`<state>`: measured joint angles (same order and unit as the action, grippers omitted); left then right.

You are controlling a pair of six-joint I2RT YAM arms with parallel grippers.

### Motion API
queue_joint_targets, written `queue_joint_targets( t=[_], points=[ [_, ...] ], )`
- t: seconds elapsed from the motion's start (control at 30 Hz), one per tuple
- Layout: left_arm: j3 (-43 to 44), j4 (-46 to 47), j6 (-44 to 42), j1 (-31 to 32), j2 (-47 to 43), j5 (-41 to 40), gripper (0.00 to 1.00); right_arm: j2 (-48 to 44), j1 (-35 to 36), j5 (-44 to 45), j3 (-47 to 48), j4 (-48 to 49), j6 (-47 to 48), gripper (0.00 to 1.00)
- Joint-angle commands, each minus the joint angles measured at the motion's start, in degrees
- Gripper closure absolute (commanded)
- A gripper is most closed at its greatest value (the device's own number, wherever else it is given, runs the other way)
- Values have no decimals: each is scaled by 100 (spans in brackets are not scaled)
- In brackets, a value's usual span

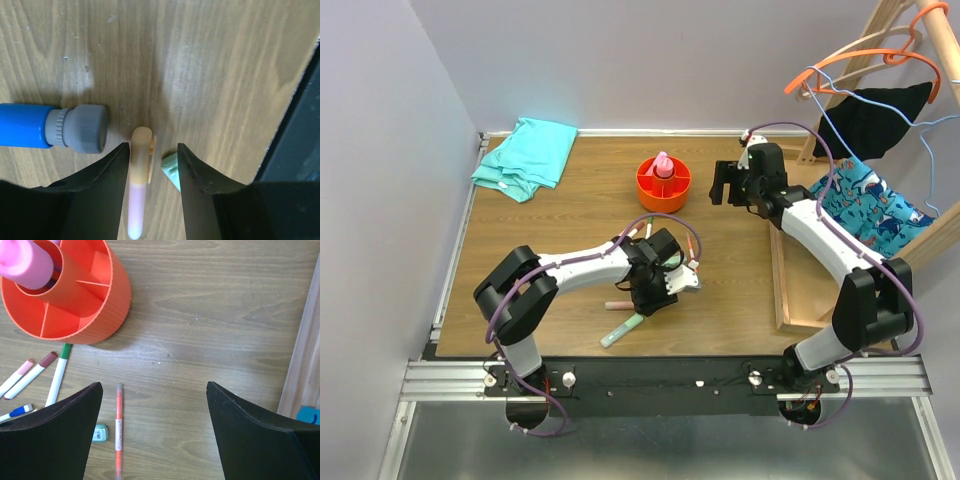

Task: Sort the stationery into containers
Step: Pick up the stationery from the center of the board.

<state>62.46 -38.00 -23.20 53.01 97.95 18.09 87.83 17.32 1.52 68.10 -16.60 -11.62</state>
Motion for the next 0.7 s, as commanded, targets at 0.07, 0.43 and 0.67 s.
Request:
queue_joint_targets(
  t=[0.07,0.43,0.67],
  points=[
    [-5,266,-105,51,128,-367,50,-301,26,-363,-147,-54,-236,8],
    [-594,609,-290,51,31,-684,55,-425,26,-442,-367,-27,-280,8],
    [-700,776,-308,51,40,-886,58,-372,26,-521,-376,8,-315,9]
  ],
)
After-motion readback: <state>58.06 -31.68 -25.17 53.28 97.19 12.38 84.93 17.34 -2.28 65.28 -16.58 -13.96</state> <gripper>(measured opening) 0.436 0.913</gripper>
